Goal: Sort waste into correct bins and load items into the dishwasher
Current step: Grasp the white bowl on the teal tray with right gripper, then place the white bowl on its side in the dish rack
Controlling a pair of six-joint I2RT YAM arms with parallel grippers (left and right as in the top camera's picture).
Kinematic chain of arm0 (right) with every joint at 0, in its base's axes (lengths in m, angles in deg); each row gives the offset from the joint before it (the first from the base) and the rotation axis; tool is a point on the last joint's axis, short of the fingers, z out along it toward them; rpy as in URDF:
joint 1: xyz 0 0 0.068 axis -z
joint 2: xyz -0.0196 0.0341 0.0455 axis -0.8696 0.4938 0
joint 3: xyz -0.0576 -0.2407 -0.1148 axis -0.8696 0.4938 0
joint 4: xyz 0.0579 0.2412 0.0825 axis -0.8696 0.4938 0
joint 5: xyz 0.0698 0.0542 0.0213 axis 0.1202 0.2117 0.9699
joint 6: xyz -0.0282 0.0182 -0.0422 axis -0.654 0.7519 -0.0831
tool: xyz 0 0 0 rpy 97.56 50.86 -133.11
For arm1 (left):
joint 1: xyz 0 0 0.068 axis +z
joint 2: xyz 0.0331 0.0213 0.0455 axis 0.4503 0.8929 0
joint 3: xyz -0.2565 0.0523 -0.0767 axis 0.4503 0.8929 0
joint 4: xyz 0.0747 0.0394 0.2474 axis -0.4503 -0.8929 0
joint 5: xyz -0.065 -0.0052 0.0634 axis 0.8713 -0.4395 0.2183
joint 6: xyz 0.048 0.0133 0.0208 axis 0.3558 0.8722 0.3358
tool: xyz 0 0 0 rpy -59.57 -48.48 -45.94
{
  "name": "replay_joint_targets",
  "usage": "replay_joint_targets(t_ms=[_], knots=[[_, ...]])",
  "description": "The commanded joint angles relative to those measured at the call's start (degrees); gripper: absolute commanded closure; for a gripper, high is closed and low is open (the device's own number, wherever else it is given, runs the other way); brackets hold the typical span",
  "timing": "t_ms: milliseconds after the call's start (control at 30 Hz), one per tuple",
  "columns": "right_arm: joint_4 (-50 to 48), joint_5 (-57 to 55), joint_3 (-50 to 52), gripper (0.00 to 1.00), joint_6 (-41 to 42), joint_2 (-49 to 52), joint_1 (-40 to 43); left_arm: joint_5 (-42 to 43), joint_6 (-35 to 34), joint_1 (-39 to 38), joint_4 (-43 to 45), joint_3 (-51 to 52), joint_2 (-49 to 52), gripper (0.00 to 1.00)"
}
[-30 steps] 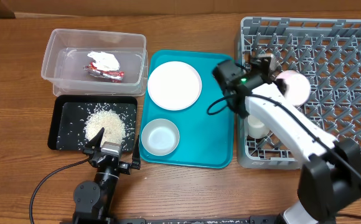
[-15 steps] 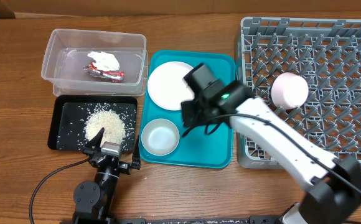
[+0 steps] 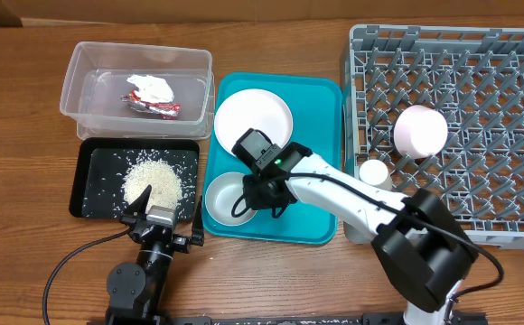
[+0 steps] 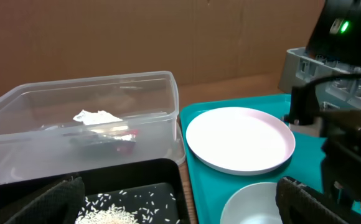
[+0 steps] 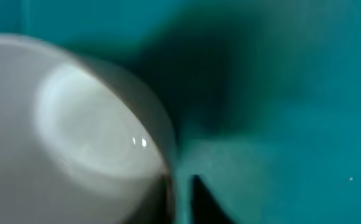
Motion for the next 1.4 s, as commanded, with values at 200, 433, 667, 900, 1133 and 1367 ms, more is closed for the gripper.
replay_joint_targets(t_ms=[200,433,667,900,1133,1367], knots=[[5.46,-11.21,-1.73,0.96,2.75,-7.52,4.52,0.37,-0.35,0.37,-0.09,0.22,-0.26,0.0],[9.81,-44.94,-1.75,0.96,2.75,-27.85,9.11,0.37,-0.33,0.37,-0.09,0.22,-0.26,0.0],[11.58,-77.16,-1.73,0.96,-0.79,-36.54,16.5,0.37,-0.35,0.37,-0.09,0.22,-0.26,0.0],[11.96,-79.43,-0.79,0.96,-2.16,-35.04,31.39,0.37,-0.33,0.37,-0.09,0.22,-0.26,0.0],[10.19,-76.15,0.09,0.96,-2.16,-29.27,44.15,0.37,-0.33,0.37,-0.09,0.22,-0.26,0.0],[8.87,-74.51,0.09,0.96,-2.21,-20.83,52.59,0.37,-0.35,0.37,-0.09,0.22,-0.26,0.0]])
